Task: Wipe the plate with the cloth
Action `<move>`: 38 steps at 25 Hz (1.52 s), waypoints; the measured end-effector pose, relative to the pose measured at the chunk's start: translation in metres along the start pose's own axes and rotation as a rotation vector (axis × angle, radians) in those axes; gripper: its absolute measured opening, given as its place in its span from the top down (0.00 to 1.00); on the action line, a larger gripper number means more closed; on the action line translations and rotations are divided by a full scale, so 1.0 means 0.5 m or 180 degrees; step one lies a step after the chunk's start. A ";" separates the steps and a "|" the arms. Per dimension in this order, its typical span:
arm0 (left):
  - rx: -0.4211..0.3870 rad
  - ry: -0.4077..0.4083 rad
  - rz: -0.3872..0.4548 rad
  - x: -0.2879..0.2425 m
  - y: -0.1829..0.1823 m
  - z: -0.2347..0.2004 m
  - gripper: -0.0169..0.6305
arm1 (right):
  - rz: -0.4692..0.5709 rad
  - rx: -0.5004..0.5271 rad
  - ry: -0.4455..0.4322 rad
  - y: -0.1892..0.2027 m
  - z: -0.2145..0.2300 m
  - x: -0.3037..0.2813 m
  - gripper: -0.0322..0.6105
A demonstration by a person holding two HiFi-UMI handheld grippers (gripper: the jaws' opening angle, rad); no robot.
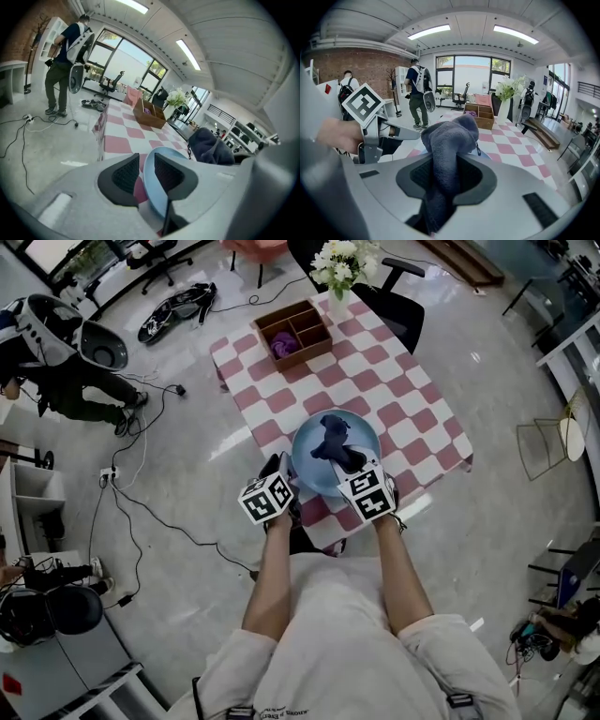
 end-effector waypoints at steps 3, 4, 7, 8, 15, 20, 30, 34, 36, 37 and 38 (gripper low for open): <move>-0.0209 0.0086 0.0135 0.019 -0.020 0.020 0.82 | 0.0033 0.0043 -0.0037 -0.003 -0.006 0.005 0.77; -0.0257 0.0094 0.0167 0.026 -0.026 0.025 0.82 | 0.0036 0.0039 -0.0041 -0.002 -0.009 0.008 0.77; -0.0359 0.0123 0.0249 0.050 -0.038 0.040 0.82 | 0.0058 0.0033 -0.0051 0.005 -0.017 0.019 0.77; -0.0394 0.0142 0.0272 0.059 -0.039 0.047 0.82 | 0.0079 0.0045 -0.0049 0.005 -0.019 0.025 0.77; -0.0348 0.0289 0.0292 0.117 -0.019 0.078 0.86 | 0.0098 -0.0148 -0.0043 0.051 -0.046 0.072 0.77; -0.0475 0.0398 0.0215 0.149 -0.007 0.085 0.95 | 0.0081 -0.0368 0.0013 0.077 -0.062 0.086 0.77; -0.0773 0.0738 0.0185 0.228 -0.040 0.107 0.96 | 0.0339 -0.0722 0.0452 0.041 -0.113 0.146 0.77; -0.0879 0.0877 0.0151 0.273 -0.027 0.105 0.96 | 0.0402 -0.0802 0.0640 0.054 -0.149 0.178 0.77; -0.0909 0.0939 0.0115 0.297 -0.012 0.104 0.96 | 0.0441 -0.0933 0.0727 0.069 -0.170 0.201 0.77; -0.0939 0.0968 0.0100 0.310 -0.004 0.104 0.96 | 0.0470 -0.1003 0.0774 0.078 -0.181 0.213 0.77; -0.0971 0.0999 0.0087 0.322 0.004 0.103 0.96 | 0.0502 -0.1063 0.0824 0.088 -0.192 0.225 0.77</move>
Point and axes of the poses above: the fingertips, and each gripper's own axes: x backward along the fingers, z to its right, y out of its underside, the point moved 2 cm from there along x, backward along the fingers, and after that the axes turned 11 degrees about z, right-handed, at the moved point
